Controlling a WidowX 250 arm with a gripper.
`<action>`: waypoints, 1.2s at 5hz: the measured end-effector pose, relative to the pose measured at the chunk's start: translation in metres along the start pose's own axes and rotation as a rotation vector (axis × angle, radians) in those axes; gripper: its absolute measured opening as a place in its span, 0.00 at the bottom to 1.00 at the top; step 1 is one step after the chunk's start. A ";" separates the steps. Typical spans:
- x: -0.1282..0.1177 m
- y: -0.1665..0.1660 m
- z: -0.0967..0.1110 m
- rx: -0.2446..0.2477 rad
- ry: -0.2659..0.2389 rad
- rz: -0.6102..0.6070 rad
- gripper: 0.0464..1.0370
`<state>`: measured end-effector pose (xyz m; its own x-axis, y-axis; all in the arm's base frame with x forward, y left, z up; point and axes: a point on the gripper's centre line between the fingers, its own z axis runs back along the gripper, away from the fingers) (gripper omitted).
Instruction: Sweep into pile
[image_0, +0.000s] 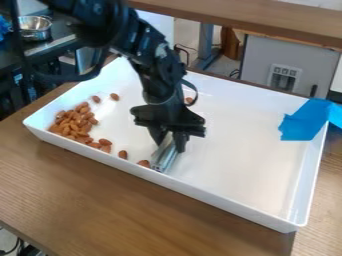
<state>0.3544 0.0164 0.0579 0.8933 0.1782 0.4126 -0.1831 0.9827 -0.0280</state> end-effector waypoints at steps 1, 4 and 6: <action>0.005 0.026 -0.007 0.030 -0.109 -0.069 0.34; 0.024 0.150 -0.005 0.207 -0.072 -0.096 0.34; 0.028 0.112 0.025 0.009 0.026 0.016 0.34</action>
<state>0.3482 0.1306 0.0888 0.9003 0.1956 0.3887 -0.2013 0.9792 -0.0266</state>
